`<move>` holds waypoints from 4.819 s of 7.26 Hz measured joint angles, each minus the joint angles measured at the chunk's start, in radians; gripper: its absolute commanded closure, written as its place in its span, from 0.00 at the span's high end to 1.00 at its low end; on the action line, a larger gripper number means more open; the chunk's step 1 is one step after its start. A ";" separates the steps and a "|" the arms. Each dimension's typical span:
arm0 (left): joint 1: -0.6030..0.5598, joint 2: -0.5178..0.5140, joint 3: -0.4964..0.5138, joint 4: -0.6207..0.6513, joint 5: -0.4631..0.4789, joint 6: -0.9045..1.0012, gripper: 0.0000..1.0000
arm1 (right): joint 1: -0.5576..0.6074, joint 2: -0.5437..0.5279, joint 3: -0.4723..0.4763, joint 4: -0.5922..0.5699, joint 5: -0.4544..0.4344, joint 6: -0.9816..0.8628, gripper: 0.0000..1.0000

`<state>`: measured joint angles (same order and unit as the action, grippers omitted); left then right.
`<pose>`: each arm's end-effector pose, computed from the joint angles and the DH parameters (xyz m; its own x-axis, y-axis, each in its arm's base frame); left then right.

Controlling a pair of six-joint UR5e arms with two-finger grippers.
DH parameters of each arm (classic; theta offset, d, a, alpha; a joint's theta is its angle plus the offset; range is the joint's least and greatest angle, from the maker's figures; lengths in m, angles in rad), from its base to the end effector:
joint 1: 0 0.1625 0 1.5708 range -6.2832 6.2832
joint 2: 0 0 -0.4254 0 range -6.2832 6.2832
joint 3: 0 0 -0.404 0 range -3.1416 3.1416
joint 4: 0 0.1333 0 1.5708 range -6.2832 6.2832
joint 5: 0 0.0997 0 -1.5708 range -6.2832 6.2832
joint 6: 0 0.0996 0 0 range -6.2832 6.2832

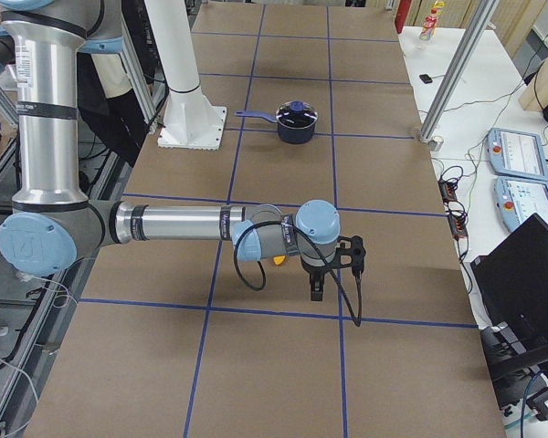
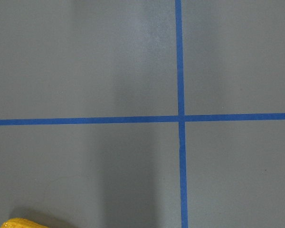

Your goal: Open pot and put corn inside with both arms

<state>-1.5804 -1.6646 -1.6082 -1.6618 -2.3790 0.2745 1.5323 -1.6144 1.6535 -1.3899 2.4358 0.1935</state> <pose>-0.0666 -0.5522 0.5783 0.6689 0.4114 -0.6191 -0.1786 0.8975 0.4033 0.0383 -0.4984 0.6130 0.6370 0.0001 0.7709 -0.0865 0.9937 0.0713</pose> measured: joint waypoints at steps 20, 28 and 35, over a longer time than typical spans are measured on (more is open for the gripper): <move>0.770 -0.614 -0.246 0.270 0.311 -1.487 0.98 | -0.612 -0.066 0.144 0.302 -0.324 0.062 0.99; 0.923 -0.802 -0.098 0.297 0.439 -1.618 0.98 | -0.687 -0.077 0.095 0.305 -0.367 0.062 1.00; 0.941 -0.811 -0.087 0.300 0.449 -1.624 0.98 | -0.704 -0.075 0.072 0.305 -0.364 0.009 0.64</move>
<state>-0.6398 -2.4756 -1.6949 -1.3622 -1.9298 -1.3498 0.8287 -1.6891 1.7256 -1.0845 2.0721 0.2025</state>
